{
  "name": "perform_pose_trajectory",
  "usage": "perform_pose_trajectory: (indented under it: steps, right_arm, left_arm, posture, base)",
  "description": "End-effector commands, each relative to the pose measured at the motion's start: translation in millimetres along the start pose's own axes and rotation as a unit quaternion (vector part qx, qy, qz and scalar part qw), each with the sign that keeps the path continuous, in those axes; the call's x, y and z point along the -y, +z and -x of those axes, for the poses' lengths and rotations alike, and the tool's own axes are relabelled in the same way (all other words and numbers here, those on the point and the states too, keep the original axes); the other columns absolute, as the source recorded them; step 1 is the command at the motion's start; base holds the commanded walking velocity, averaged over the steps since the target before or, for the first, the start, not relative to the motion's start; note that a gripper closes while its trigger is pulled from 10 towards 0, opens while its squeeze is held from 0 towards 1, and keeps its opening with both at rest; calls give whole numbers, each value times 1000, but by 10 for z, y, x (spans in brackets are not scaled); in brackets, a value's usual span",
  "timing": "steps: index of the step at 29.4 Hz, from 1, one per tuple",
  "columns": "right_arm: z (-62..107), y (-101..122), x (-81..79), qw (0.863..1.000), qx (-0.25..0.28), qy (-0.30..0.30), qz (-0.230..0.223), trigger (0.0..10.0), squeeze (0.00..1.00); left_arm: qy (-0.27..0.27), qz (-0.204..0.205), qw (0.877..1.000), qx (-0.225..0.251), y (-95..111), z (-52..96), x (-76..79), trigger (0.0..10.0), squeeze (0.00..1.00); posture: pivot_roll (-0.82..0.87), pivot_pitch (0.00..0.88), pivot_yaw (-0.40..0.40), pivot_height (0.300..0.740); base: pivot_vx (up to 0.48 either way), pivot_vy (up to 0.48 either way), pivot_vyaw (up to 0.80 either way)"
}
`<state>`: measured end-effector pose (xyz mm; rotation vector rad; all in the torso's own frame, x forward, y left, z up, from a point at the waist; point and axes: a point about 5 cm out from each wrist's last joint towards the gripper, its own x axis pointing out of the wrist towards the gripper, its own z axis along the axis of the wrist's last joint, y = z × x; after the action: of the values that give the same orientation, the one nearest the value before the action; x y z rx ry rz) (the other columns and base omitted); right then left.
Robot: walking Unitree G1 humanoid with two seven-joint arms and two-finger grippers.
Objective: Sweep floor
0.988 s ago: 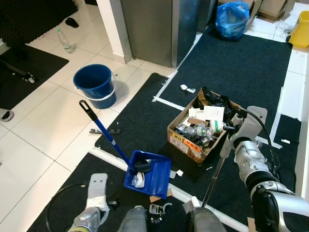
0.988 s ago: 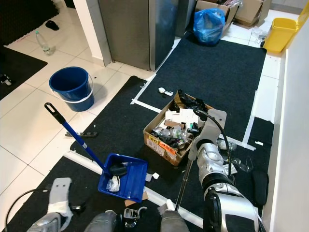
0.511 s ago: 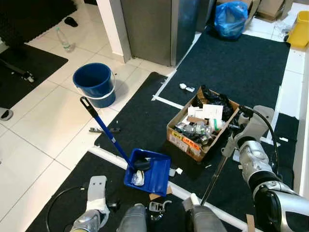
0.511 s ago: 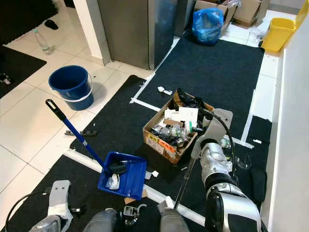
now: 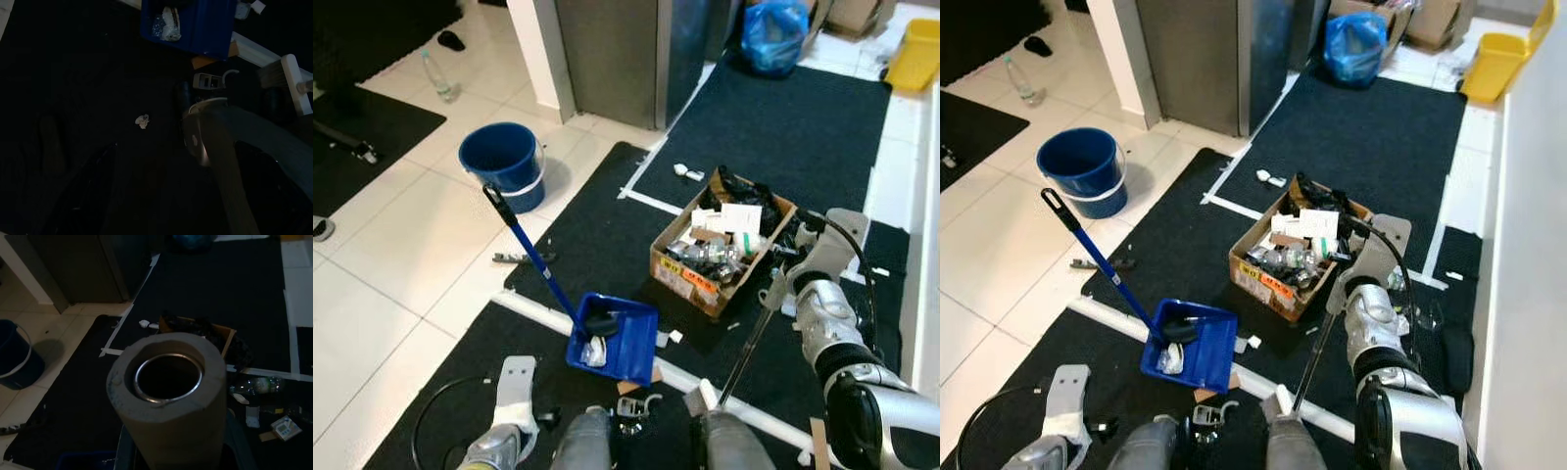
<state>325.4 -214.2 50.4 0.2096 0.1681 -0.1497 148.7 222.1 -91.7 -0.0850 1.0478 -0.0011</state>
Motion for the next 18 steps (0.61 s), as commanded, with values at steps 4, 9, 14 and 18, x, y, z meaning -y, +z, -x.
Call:
perform_pose_trajectory:
  steps: [4,9,14,18]
  right_arm:
    - [-80,189,-132,998,45,13,-39,10000,0]
    - [-86,235,-143,996,63,18,-66,10000,0]
    - [-96,375,-117,990,107,19,-88,10000,0]
    - [-96,418,-105,990,118,17,-73,10000,0]
  left_arm:
    - [2,-8,1000,-17,-76,2,21,10000,0]
    - [1,-13,1000,-19,-85,3,26,10000,0]
    - [2,-12,1000,-17,-86,6,17,10000,0]
    - [3,-12,1000,-16,-85,8,8,10000,0]
  posture:
    - [77,0,52,740]
    - [76,0,55,740]
    - [75,5,59,740]
    - [73,5,61,740]
  base:
    - [-138,0,0]
    - [-306,0,0]
    - [-240,0,0]
    - [0,0,0]
